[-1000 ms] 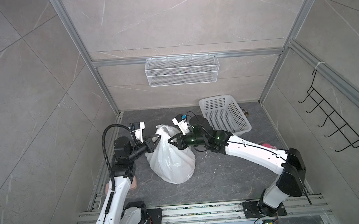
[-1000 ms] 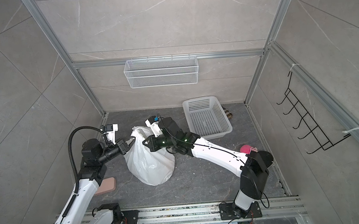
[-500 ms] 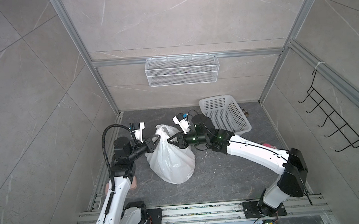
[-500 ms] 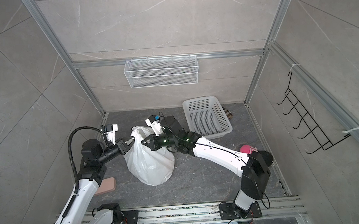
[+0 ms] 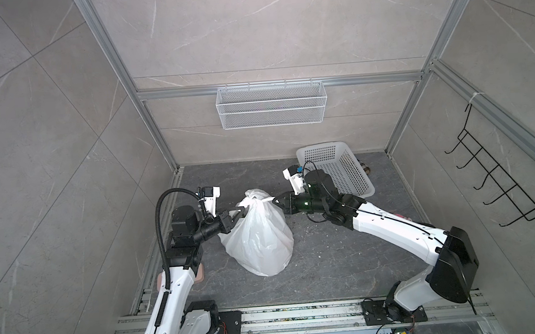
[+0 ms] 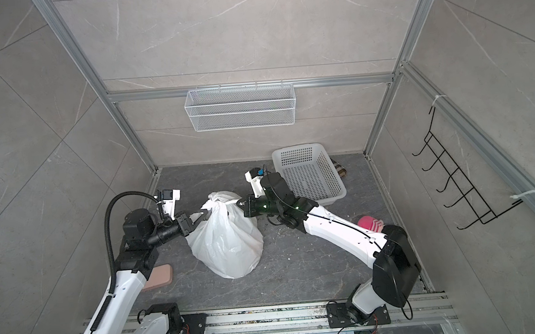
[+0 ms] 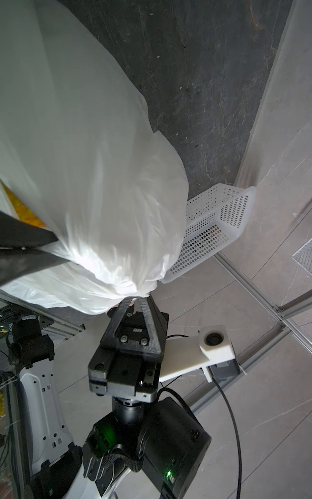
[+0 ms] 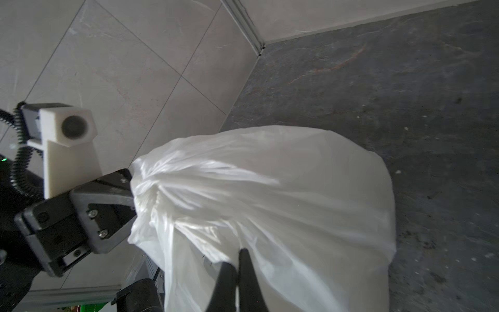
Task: Place the pineapple into a plastic bag & tie a knot
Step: Tie the plastic bag at the center of the board.
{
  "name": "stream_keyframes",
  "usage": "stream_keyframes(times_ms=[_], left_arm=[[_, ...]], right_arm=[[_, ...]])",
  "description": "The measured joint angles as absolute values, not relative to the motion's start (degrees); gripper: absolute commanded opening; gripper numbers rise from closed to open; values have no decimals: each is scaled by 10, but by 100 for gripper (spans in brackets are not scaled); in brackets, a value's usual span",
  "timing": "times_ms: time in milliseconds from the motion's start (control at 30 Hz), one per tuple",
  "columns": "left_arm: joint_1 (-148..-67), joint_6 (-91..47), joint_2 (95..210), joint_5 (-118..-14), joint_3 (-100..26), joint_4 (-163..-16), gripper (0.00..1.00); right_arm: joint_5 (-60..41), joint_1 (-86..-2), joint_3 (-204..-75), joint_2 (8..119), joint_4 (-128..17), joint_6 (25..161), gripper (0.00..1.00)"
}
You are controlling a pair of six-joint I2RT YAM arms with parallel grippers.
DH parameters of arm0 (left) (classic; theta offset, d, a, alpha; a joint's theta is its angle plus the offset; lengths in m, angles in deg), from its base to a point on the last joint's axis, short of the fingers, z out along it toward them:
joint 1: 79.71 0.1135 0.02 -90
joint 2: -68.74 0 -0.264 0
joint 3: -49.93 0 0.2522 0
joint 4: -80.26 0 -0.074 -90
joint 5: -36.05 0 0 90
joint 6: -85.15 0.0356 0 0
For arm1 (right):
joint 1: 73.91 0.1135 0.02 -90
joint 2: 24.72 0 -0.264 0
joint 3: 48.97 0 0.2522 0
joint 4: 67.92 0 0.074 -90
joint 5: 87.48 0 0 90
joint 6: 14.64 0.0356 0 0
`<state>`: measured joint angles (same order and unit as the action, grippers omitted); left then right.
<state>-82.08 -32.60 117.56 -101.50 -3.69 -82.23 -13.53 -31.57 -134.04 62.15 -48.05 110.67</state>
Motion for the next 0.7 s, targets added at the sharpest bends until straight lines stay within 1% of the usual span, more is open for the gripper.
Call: stream_keyframes(times_ms=[367, 700], left_arm=[[-819, -285, 1137, -1001, -90, -665, 0], [-801, -286, 1111, -1013, -90, -619, 0]], right_arm=[[-85, -354, -1336, 609, -413, 1142, 0], [-84, -393, -1325, 580, -380, 1138, 0]])
